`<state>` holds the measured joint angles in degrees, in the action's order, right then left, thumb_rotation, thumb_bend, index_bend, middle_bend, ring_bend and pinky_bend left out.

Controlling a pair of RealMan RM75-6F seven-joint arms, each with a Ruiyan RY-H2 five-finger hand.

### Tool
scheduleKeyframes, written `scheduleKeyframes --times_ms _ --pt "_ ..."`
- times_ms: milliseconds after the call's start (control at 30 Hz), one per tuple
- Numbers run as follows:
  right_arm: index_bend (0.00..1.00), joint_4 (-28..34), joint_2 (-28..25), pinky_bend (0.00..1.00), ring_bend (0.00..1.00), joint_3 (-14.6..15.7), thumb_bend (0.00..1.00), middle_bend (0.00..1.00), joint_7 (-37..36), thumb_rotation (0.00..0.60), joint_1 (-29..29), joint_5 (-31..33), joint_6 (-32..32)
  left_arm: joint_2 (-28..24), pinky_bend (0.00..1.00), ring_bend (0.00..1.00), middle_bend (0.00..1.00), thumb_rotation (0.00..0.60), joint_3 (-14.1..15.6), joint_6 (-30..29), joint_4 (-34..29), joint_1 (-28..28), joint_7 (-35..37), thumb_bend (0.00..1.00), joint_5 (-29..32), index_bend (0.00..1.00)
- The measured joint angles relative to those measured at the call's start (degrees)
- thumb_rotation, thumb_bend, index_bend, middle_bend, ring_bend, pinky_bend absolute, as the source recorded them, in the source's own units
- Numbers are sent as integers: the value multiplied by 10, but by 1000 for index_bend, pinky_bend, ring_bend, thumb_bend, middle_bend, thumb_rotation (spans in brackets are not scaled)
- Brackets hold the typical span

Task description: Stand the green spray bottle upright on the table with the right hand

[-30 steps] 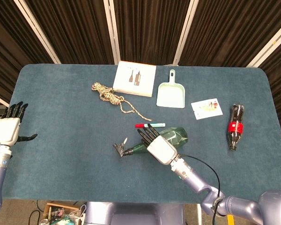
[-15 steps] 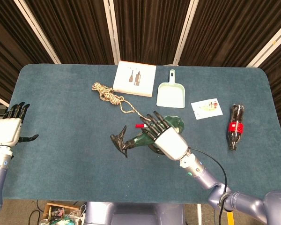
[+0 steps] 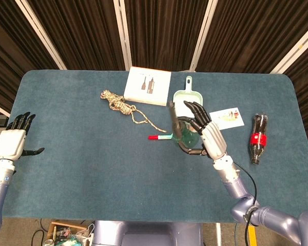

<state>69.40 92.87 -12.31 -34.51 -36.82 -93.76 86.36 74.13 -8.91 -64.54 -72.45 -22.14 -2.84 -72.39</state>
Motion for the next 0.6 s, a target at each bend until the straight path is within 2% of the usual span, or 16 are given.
scheduleKeyframes --times_ms 100,200,600 --pt "809 2 -2 0 0 3 589 0 -78 600 10 17 -5 0 175 0 0 600 2 0 0 0 0 60 -1 0" --pt "804 -14 7 0 0 10 592 0 -120 600 21 25 -3 1 175 0 0 600 4 0 0 0 0 60 -4 0" --pt "791 -142 94 0 0 25 609 0 -164 600 49 30 37 0 174 0 0 600 6 -2 2 -1 5 60 -6 0"
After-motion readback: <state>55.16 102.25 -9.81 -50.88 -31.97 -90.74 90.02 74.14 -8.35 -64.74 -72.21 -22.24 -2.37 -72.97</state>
